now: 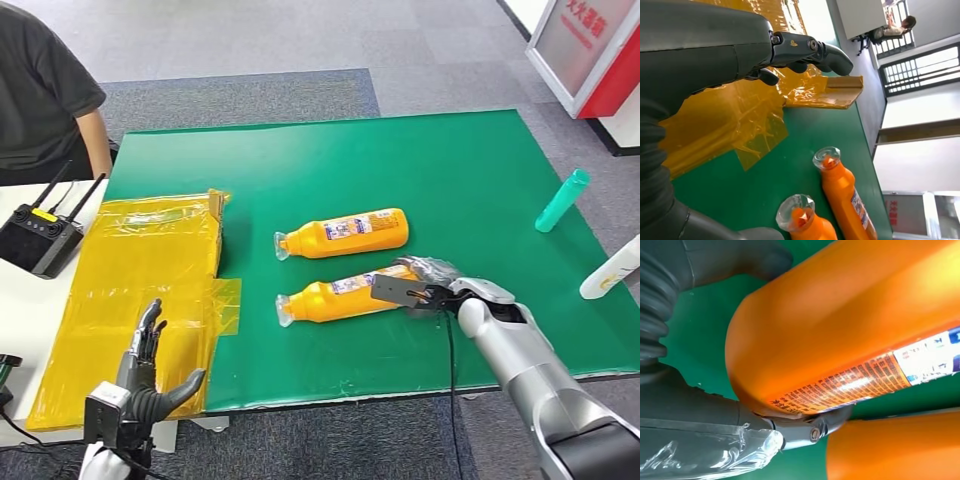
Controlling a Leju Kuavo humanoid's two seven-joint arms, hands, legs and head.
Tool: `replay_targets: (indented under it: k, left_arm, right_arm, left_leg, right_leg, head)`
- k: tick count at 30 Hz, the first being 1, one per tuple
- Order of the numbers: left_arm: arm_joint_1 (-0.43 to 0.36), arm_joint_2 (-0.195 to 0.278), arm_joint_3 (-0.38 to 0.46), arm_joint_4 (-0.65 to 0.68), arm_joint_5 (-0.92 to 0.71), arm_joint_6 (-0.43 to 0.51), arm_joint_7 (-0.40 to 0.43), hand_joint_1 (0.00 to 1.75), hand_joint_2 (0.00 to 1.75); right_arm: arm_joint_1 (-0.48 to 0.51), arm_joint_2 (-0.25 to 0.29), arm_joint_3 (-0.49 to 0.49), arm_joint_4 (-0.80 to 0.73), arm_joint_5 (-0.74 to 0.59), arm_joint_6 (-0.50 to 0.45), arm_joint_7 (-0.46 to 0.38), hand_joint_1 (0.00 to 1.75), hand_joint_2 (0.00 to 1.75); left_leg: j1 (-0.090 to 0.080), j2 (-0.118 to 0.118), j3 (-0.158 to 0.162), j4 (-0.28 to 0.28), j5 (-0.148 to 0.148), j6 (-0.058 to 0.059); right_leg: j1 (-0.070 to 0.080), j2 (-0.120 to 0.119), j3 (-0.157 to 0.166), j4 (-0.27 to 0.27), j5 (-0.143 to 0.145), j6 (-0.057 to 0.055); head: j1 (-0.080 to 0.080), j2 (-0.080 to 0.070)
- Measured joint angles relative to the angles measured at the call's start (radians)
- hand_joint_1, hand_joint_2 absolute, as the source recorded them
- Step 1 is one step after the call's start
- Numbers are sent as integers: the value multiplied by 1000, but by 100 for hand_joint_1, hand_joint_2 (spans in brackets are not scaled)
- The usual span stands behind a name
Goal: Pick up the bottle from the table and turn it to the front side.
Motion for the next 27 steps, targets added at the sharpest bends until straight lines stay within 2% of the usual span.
replay_targets:
  k: [8,17,21,27]
  left_arm:
    - [-12,2,-2,23,1,4,-8,0,175]
    - [-15,6,-3,33,1,14,-14,0,175]
    - [-6,7,-1,33,1,15,-15,0,175]
    - [18,2,7,26,0,-3,-18,0,175]
  right_arm:
    - [-16,-33,62,-5,-31,22,-7,175,175]
    - [-1,-63,101,-51,-68,-7,3,175,175]
    - [70,-99,101,-162,-107,-65,14,175,175]
    - [250,-121,35,-408,-130,-185,19,175,175]
  left_leg:
    - [0,0,2,0,0,0]
    - [0,0,3,0,0,0]
    - [0,0,2,0,-1,1]
    - [0,0,2,0,-3,0]
  right_leg:
    - [0,0,2,0,0,0]
    - [0,0,3,0,0,0]
    - [0,0,3,0,0,0]
    - [0,0,3,-1,-1,0]
  head:
    - [0,0]
    - [0,0]
    - [0,0]
    - [0,0]
